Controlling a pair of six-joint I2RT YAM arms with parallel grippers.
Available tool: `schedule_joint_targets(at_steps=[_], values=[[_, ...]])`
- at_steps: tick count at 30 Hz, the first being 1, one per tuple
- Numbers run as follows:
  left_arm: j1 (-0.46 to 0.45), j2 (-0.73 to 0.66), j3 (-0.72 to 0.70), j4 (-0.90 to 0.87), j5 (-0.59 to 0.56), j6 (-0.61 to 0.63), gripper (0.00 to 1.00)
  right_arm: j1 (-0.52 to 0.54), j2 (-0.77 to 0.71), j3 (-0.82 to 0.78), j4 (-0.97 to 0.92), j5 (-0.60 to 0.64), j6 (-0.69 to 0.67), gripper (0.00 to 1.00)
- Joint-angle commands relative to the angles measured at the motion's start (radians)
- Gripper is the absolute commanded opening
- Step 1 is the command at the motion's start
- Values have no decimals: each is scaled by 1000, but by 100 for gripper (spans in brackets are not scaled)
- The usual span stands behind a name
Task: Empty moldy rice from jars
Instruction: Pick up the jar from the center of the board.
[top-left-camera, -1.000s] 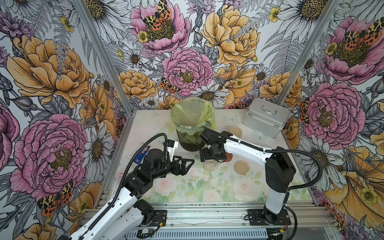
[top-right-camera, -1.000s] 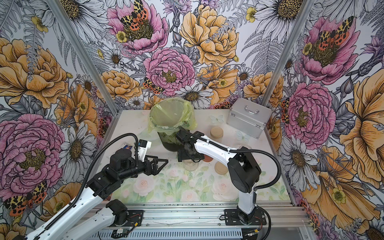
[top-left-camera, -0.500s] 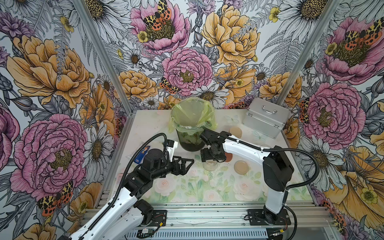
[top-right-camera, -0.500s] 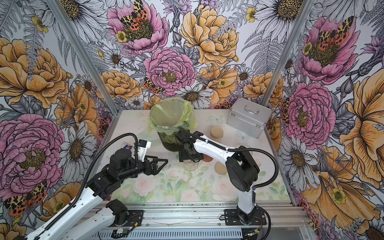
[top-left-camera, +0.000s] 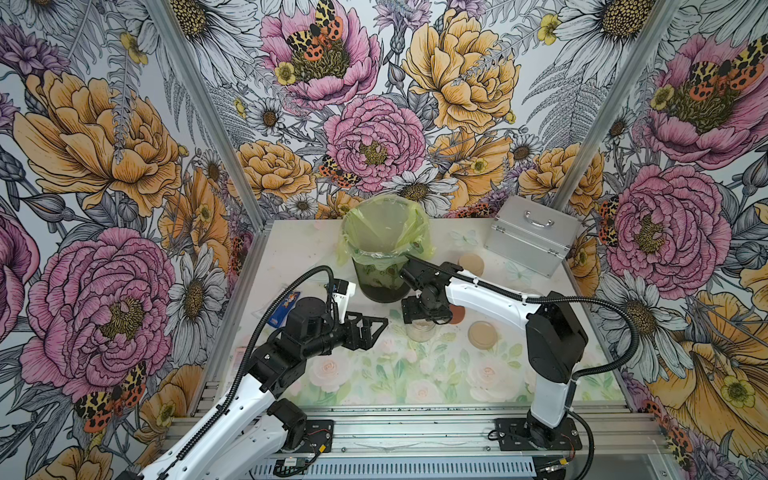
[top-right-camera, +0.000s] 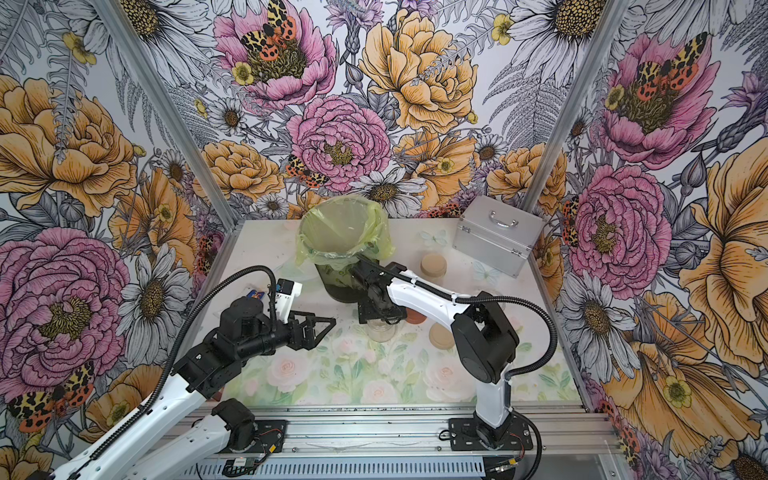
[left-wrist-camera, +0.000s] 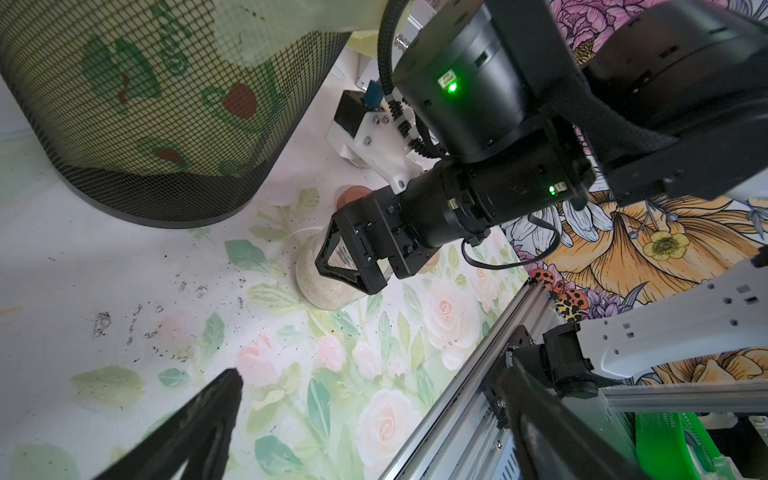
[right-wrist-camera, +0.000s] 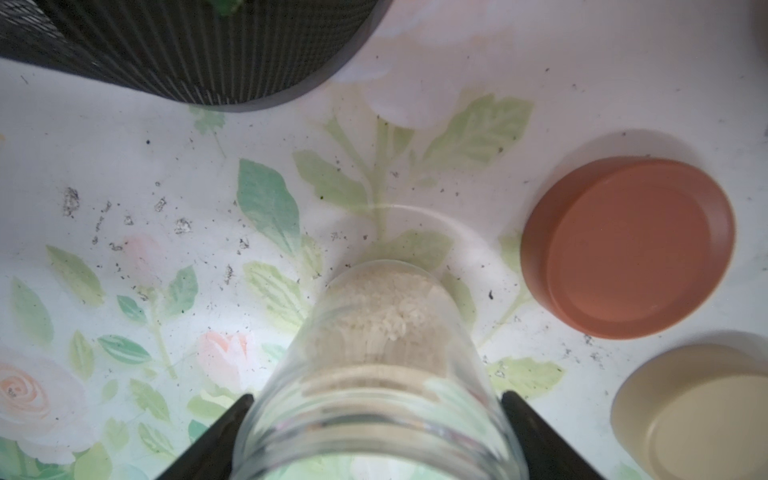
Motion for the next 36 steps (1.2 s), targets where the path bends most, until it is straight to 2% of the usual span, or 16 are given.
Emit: schedule_joint_targets(at_steps=[1, 5, 13, 19, 26, 36], values=[[-17, 14, 29, -3, -8, 46, 99, 3, -65, 45, -34, -10, 17, 30], [-67, 19, 31, 23, -57, 87, 99, 2, -93, 86, -84, -37, 20, 24], [-173, 21, -36, 190, -65, 175, 99, -20, -137, 168, -180, -141, 26, 14], [-189, 39, -89, 327, -73, 219, 99, -44, -163, 245, -238, -209, 28, 13], [-206, 132, -77, 419, -56, 320, 99, -75, -192, 297, -267, -307, 38, 13], [-220, 291, -7, 452, -57, 471, 99, -120, -210, 388, -315, -437, 46, 14]])
